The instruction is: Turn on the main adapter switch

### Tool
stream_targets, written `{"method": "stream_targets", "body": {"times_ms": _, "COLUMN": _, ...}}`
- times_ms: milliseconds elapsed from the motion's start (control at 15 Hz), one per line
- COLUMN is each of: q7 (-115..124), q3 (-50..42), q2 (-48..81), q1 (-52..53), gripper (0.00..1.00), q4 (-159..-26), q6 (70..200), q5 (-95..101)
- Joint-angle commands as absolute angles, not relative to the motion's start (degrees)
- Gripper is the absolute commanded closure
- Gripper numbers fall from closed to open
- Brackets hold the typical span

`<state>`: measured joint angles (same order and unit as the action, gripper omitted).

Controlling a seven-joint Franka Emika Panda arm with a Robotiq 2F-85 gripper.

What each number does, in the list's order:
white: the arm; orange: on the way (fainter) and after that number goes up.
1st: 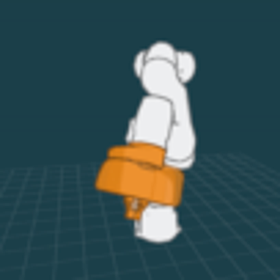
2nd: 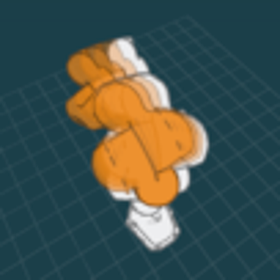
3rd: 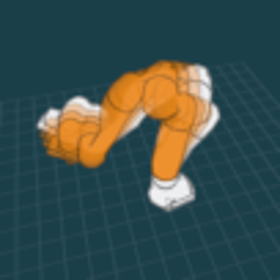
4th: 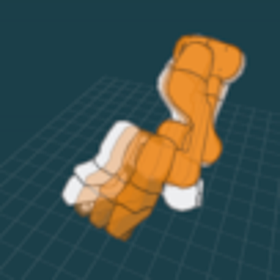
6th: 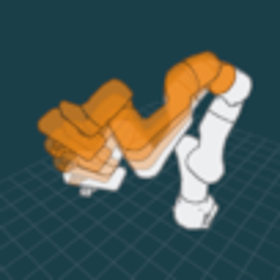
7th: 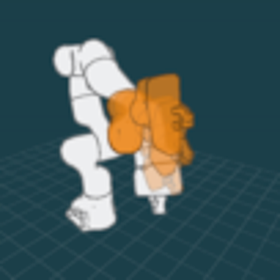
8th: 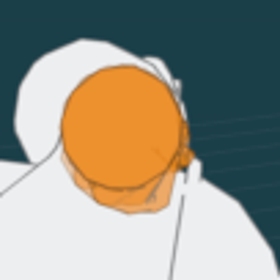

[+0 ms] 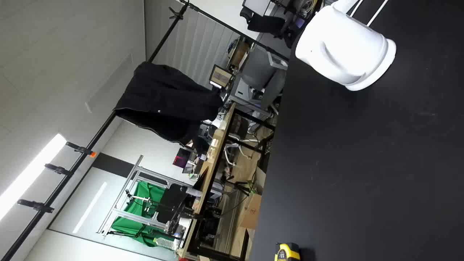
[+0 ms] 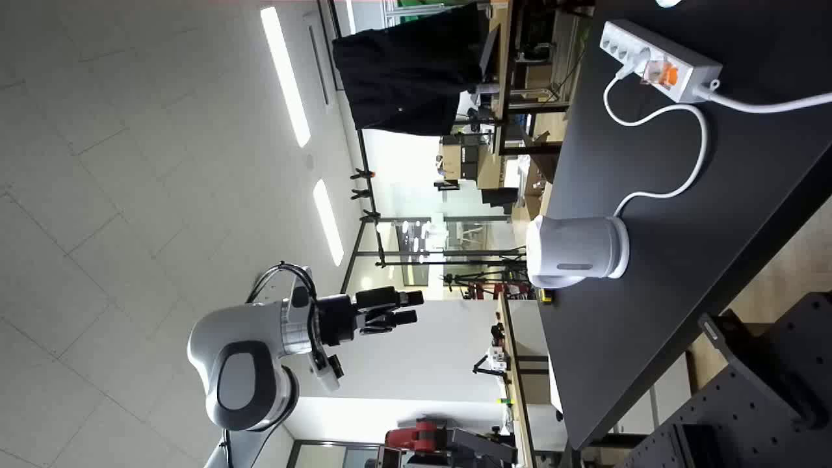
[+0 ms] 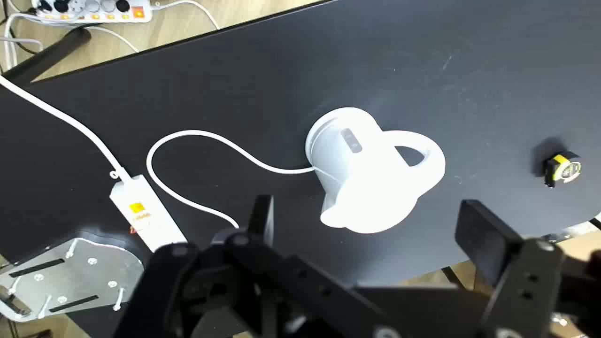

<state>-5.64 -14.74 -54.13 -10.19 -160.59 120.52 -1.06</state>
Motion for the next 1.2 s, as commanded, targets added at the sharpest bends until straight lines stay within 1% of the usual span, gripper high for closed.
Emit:
{"method": "stream_targets", "body": {"times_ms": 0, "q7": -6.0, "q3": -14.3, "q2": -54.0, "q1": -10.7, "gripper": 0.0, "q4": -160.5, "q6": 120.4, "q5": -1.5}}
{"method": "stream_targets", "body": {"times_ms": 600, "q7": -6.0, "q3": -14.3, "q2": -54.0, "q1": -10.7, "gripper": 0.0, "q4": -160.4, "q6": 120.4, "q5": -1.5}}
{"method": "stream_targets", "body": {"times_ms": 733, "q7": -5.6, "q3": -14.6, "q2": -49.3, "q1": -11.3, "gripper": 0.0, "q4": -158.8, "q6": 123.0, "q5": -0.7}}
{"method": "stream_targets", "body": {"times_ms": 1133, "q7": -4.1, "q3": -15.4, "q2": -30.5, "q1": -15.4, "gripper": 0.0, "q4": -153.7, "q6": 139.7, "q5": 1.2}}
